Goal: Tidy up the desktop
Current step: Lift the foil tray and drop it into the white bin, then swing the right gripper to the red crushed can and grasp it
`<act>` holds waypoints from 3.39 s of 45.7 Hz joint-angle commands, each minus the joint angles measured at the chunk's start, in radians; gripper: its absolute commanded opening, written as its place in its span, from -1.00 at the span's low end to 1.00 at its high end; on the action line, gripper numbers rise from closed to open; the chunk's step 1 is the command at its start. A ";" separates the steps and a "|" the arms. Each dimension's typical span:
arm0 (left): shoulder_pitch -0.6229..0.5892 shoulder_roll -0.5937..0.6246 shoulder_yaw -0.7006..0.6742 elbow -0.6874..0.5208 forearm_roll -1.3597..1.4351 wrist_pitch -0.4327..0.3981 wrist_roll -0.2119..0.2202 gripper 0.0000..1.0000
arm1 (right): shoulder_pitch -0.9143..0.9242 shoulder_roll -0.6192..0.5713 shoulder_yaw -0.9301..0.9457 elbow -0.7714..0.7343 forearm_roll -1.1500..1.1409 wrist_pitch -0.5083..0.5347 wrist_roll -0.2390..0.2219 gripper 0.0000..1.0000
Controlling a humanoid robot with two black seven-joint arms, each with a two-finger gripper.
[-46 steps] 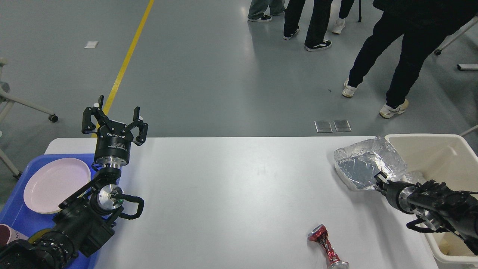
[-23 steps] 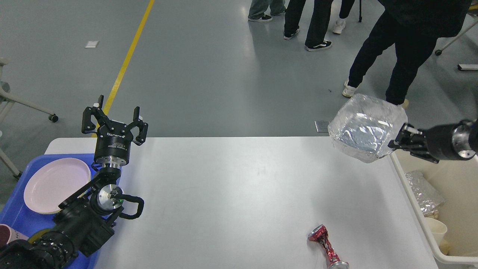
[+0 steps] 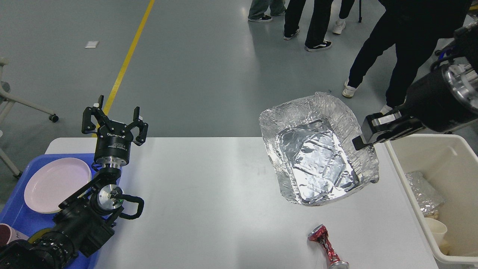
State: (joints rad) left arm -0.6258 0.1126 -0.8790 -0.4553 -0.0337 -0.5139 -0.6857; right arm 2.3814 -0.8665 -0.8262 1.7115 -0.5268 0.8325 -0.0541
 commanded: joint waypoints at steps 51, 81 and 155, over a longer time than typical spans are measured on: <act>0.000 -0.001 0.000 0.001 0.000 0.000 0.000 0.93 | -1.805 0.454 0.187 -1.708 0.430 -0.931 -0.006 1.00; 0.000 -0.001 0.000 0.001 0.000 0.000 0.000 0.93 | -0.495 0.151 -0.247 -0.617 0.326 -0.495 -0.006 1.00; 0.000 0.001 0.000 0.000 0.000 0.000 0.000 0.93 | -1.031 0.475 -0.172 -0.279 0.324 -0.914 0.161 1.00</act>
State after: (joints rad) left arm -0.6259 0.1135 -0.8792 -0.4551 -0.0338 -0.5139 -0.6855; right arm 1.3625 -0.3937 -0.9993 1.4317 -0.1986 -0.0811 0.0861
